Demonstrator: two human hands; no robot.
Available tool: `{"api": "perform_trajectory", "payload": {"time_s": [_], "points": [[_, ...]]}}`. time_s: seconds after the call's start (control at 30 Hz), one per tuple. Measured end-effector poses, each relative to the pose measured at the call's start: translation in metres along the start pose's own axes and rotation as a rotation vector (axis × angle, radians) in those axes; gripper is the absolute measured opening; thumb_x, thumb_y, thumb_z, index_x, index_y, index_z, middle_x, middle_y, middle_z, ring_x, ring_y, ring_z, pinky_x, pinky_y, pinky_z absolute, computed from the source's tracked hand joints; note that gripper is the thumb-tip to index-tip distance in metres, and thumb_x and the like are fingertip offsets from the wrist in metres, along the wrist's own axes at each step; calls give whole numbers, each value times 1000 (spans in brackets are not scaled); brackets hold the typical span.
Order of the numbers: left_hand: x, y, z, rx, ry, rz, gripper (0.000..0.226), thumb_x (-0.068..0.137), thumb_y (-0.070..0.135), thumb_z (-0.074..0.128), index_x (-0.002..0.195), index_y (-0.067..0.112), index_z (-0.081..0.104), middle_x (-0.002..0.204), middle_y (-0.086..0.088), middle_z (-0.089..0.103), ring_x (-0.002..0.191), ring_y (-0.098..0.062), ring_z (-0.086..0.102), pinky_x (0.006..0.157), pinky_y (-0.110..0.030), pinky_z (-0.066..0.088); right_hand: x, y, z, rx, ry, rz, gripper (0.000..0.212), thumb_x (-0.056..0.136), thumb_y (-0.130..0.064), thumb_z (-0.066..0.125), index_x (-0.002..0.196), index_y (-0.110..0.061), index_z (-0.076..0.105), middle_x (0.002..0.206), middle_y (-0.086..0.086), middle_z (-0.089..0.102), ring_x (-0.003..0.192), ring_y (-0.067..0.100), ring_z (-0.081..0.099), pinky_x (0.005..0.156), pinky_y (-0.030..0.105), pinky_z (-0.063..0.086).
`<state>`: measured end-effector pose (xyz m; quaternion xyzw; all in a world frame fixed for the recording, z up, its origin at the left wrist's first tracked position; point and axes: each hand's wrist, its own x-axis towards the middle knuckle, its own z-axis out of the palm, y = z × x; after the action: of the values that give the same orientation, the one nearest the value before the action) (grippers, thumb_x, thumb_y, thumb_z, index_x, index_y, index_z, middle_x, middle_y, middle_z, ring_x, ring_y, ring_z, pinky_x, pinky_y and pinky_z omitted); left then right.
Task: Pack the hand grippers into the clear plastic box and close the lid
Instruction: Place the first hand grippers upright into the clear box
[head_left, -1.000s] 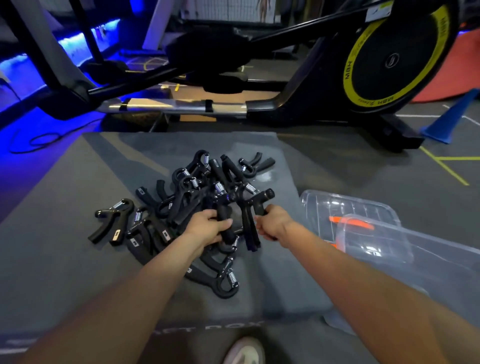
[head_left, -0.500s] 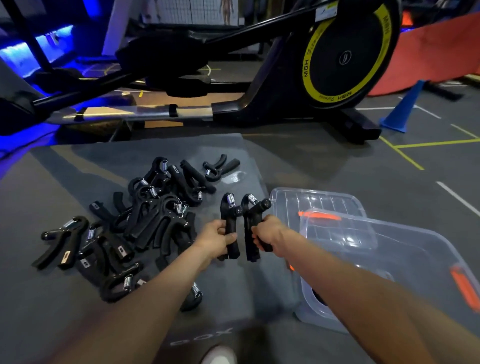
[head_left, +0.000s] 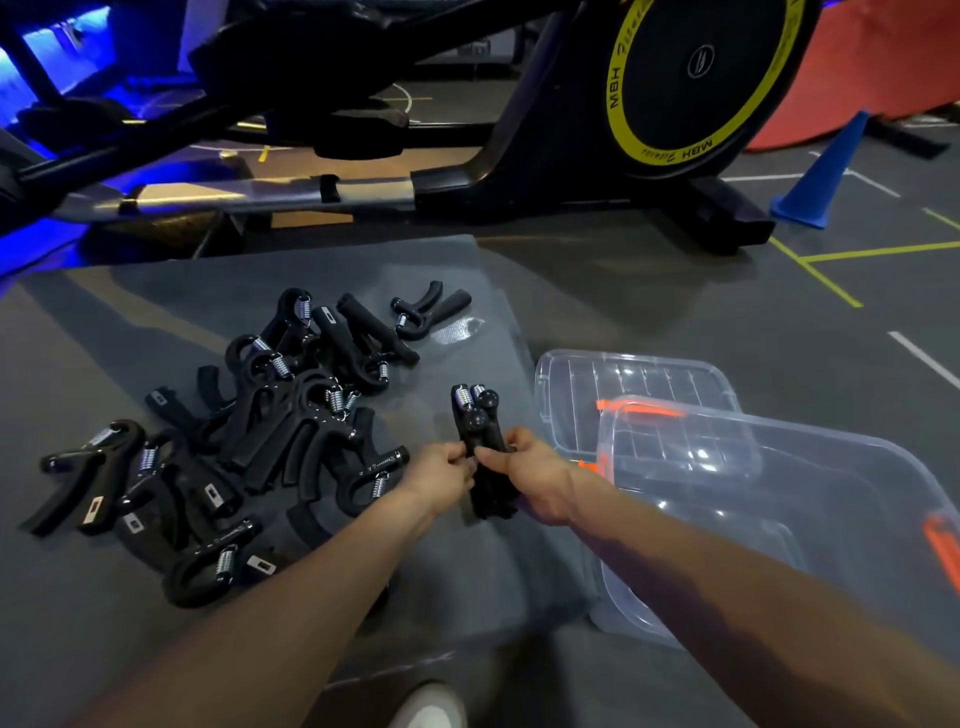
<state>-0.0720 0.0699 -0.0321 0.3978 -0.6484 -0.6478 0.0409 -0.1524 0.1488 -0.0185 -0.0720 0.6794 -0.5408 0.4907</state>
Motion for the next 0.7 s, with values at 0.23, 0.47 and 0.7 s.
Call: {"api": "perform_trajectory", "payload": {"time_s": [0.23,0.47,0.7], "points": [[-13,15,-4,179,-12,177,28,94,4,47,119,4,62,98,-6,62,93,-13,52,74,-13,40,-17,-16,-6,82,-5,-9,18,90,4,54,105,-5,50,76,12,57,66,21,56,65,33,49],[-40,65,29,239,63,278,23,87,9,61,109,1,66,90,-17,69,72,-15,56,77,-27,47,-80,-43,-58,77,86,-82,12,90,11,49,99,7,56,72,15,55,60,23,53,55,28,51],[-55,91,113,483,-144,424,24,87,-3,56,110,-6,61,81,-3,55,64,-6,46,53,1,38,-121,-21,-166,99,313,-75,14,90,10,49,81,1,54,70,15,55,58,24,54,62,34,49]]}}
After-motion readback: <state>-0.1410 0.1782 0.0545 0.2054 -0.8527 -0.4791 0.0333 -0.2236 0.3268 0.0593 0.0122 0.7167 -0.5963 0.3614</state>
